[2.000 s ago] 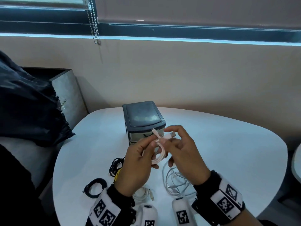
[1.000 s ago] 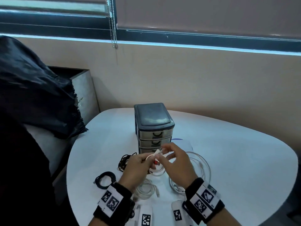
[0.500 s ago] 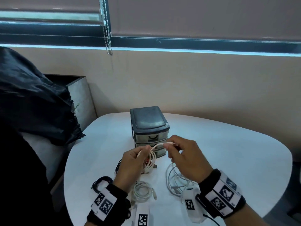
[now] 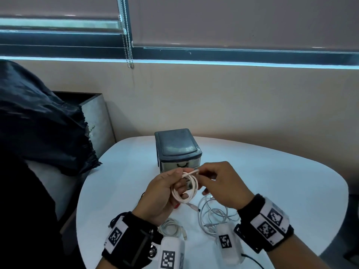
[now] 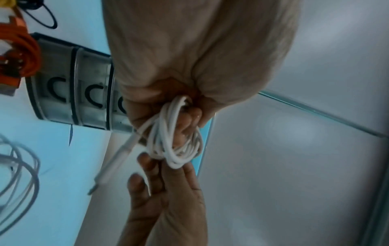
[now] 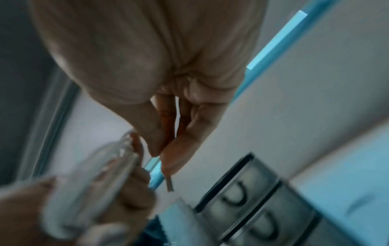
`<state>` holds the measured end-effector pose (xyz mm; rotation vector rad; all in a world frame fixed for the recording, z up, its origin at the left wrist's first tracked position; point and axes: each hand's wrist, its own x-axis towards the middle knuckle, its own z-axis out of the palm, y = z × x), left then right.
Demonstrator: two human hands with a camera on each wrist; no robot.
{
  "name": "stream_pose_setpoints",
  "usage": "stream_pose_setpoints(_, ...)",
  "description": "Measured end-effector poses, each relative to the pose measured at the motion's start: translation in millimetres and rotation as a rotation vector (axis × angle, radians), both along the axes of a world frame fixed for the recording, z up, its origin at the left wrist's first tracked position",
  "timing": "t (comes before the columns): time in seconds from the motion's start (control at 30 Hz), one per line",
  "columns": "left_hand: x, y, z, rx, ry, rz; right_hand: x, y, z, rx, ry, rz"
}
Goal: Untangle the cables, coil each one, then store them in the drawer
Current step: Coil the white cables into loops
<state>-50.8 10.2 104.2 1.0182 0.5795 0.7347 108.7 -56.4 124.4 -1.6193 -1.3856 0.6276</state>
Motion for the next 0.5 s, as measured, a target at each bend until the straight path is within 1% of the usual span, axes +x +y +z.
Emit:
stream_pose_setpoints(0.07,-1.1,-1.3,3.3,0.037,0.004,0.02,-6.6,-0.6,3.6,-0.039,0.311,0.011)
stream_pose_setpoints(0.1,-1.5,-1.8,5.2,0.052,-0.001,0.044,-8.7,-1.2,4.4,-0.063,0.421,0.033)
stream_pose_setpoints(0.17,-1.0,-2.9,7.7,0.102,0.006,0.088,-12.8,-2.9,5.0,-0.099,0.586,0.086)
stream_pose_setpoints(0.3,5.3,-7.6,8.4,0.206,-0.03,0.202,-27.3,-5.1,0.6,-0.124,0.874,0.146)
stream_pose_setpoints(0.37,8.6,-12.0,8.8,0.318,-0.01,0.269,-32.0,-4.4,-0.8,-0.111,1.0,0.142)
stream_pose_setpoints(0.43,11.2,-15.8,7.5,0.44,0.019,0.307,-34.3,-2.3,1.2,-0.074,1.064,0.103)
stream_pose_setpoints(0.5,12.6,-18.5,5.4,0.519,0.032,0.334,-36.3,-0.5,4.6,-0.041,1.099,0.056)
